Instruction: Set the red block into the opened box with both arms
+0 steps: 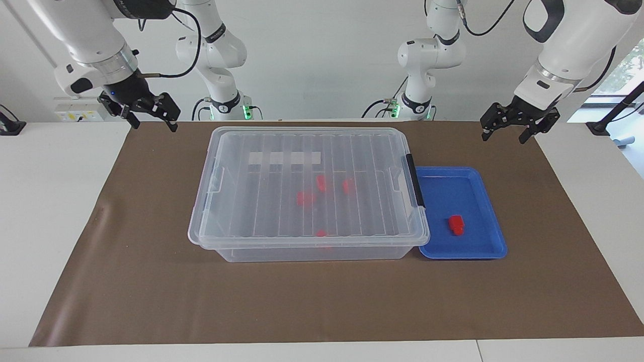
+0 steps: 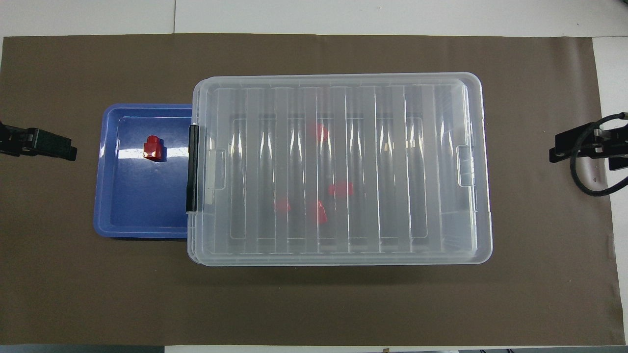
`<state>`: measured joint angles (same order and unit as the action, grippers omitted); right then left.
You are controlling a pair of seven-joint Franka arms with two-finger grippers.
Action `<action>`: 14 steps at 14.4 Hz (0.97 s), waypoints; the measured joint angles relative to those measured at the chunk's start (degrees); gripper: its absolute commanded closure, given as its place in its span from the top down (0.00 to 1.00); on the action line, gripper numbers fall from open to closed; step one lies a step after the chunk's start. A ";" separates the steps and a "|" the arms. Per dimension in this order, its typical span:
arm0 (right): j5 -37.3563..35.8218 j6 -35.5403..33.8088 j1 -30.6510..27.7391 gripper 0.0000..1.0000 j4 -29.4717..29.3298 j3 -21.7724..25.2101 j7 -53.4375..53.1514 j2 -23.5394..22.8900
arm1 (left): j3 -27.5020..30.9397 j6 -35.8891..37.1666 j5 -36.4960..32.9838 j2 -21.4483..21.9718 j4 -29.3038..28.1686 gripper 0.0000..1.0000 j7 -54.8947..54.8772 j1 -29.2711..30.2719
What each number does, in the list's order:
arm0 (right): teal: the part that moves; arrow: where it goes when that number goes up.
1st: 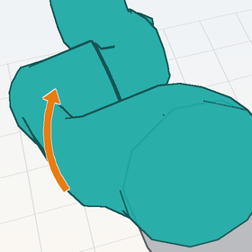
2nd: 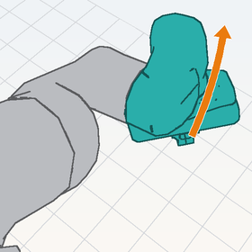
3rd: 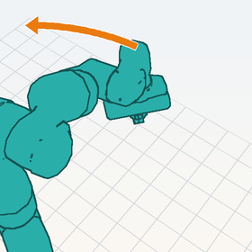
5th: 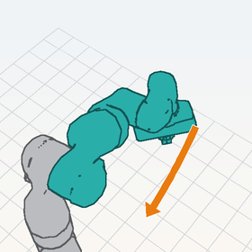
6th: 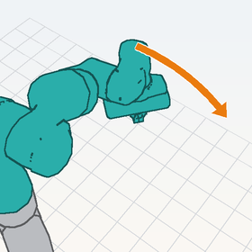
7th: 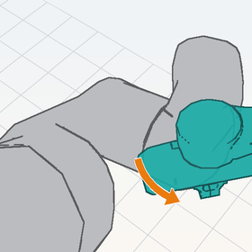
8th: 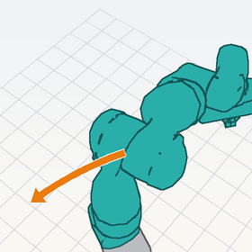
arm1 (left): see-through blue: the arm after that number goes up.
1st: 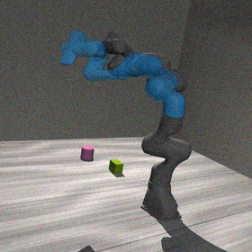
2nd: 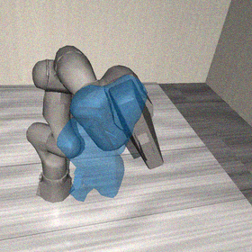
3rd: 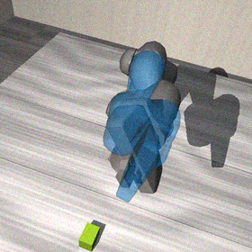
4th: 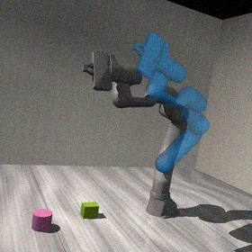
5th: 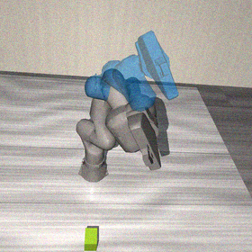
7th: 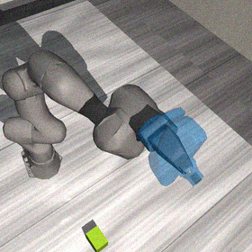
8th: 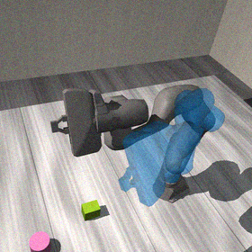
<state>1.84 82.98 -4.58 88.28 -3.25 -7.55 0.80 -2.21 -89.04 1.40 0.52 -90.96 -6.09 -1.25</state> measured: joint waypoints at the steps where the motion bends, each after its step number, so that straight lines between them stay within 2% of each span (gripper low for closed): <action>1: 0.54 0.07 0.01 1.00 0.42 -0.05 0.00 0.11 | 0.00 0.00 0.00 0.00 0.00 1.00 0.00 0.00; 2: 1.53 1.12 0.02 1.00 1.34 -0.06 0.03 0.38 | 0.00 0.00 0.00 0.00 0.00 1.00 0.00 0.00; 5: 2.39 9.95 0.46 1.00 7.41 -0.11 0.11 2.12 | 0.00 0.00 0.00 0.00 0.00 1.00 0.00 0.00; 9: 2.41 17.72 3.86 1.00 13.72 -0.39 0.12 2.65 | 0.00 0.00 0.00 0.00 0.00 1.00 0.00 0.00; 14: 2.29 24.03 4.42 1.00 16.82 -0.34 0.12 -1.00 | 0.00 0.00 0.00 0.00 0.00 1.00 0.00 0.00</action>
<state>4.13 107.00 -0.16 105.10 -3.59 -7.43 -0.20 -2.21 -89.04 1.40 0.52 -90.96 -6.09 -1.25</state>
